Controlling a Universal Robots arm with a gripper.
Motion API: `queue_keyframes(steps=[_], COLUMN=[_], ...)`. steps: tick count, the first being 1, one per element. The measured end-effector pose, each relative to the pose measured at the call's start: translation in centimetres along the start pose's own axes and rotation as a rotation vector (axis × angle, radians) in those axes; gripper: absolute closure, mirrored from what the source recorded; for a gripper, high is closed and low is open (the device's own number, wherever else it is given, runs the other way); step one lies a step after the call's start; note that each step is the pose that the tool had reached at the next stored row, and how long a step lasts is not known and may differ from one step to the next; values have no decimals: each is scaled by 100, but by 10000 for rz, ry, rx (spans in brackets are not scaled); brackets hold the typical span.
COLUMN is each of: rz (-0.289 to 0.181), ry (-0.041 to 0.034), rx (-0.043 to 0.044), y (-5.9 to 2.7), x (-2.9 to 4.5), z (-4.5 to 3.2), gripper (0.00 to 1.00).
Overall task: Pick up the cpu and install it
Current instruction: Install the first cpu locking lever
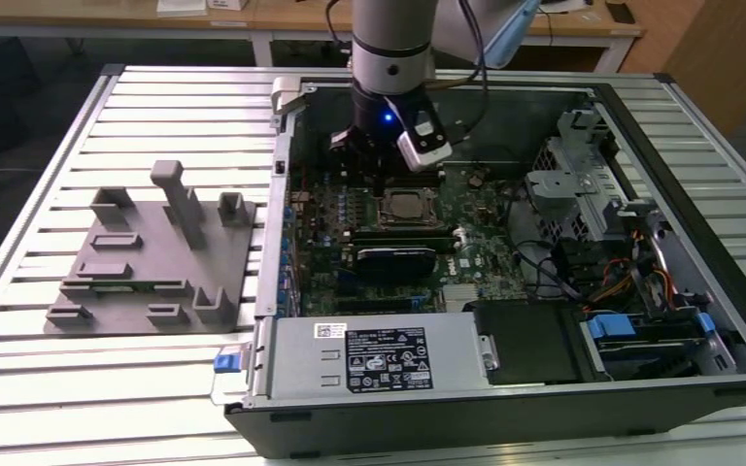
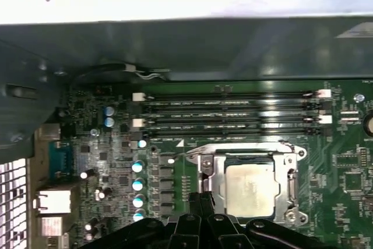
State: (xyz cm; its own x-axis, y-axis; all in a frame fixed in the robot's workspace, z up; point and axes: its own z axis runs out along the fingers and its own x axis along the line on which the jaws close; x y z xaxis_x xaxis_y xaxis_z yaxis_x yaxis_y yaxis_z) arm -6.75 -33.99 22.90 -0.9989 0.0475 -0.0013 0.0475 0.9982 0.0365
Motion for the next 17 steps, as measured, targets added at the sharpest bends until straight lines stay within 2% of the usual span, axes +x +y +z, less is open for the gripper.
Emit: queue_keyframes(steps=[4, 7, 10, 14, 17], rz=[0, -1, 1, 0, 2], ry=[1, 3, 10, 26, 29], rx=[-8, -56, -206, -507, -576], y=[-5, -11, -20, -24, -24], x=[54, 92, 125, 148, 160], z=[0, -1, -1, -1, -11], gripper=[89, 89, 89, 89, 89])
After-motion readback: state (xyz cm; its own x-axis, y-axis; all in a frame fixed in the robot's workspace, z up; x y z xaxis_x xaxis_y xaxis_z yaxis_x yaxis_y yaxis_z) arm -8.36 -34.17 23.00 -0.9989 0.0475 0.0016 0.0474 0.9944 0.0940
